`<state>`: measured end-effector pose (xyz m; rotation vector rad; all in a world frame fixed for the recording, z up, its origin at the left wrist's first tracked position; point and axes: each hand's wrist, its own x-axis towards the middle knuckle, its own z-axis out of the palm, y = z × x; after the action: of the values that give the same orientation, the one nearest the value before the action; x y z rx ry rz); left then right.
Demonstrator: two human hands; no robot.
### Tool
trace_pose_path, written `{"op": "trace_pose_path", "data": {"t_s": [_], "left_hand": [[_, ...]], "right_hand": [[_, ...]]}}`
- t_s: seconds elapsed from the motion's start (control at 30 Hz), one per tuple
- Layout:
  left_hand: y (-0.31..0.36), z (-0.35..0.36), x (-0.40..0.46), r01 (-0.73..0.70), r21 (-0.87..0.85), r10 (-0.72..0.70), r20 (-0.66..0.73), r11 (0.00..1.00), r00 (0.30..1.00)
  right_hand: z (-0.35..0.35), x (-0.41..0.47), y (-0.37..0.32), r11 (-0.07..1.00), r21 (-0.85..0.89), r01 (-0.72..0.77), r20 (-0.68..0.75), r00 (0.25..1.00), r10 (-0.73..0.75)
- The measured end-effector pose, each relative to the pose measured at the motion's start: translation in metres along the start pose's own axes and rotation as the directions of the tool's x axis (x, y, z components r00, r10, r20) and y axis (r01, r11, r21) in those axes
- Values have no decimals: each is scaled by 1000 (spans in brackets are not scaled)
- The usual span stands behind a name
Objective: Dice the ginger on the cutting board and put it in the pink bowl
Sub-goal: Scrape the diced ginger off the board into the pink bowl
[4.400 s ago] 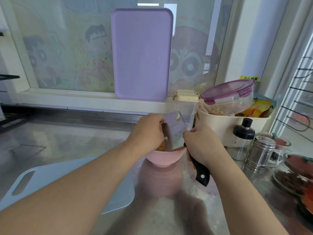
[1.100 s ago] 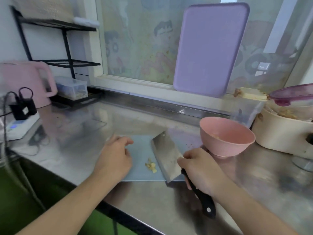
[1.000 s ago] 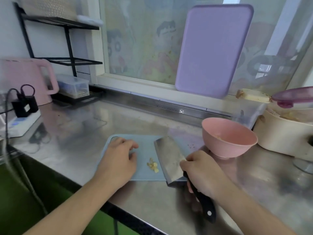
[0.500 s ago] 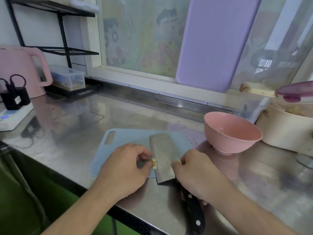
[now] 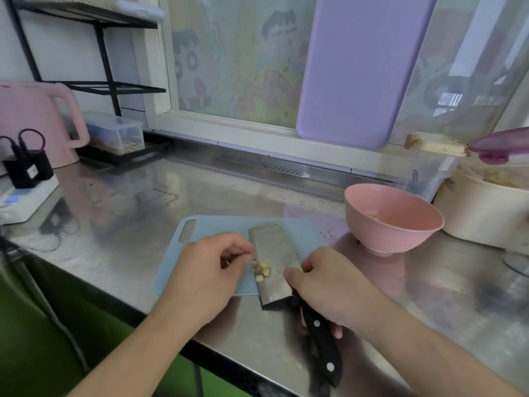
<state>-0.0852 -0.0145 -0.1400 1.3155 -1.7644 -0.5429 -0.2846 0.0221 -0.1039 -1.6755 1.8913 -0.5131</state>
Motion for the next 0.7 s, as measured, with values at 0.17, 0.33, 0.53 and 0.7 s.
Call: {"op": "trace_pose_path", "data": {"t_s": [0.17,0.33,0.53,0.7], "left_hand": [[-5,-3,0,69,-51,-70,-19,996,997],[-3,-1,-1,68,105,-68,-6,992,998],[-4,-5,0,143,185,-121,-126,972,985],[0,-6,-1,194,239,-166,-134,951,977]], "right_hand": [[1,0,0,1000,-28,8,-2,1000,-8],[0,0,1,999,-40,21,-1,1000,-22],[-1,1,3,999,-38,20,5,1000,-19],[-3,0,3,999,-46,28,13,1000,-27]]}}
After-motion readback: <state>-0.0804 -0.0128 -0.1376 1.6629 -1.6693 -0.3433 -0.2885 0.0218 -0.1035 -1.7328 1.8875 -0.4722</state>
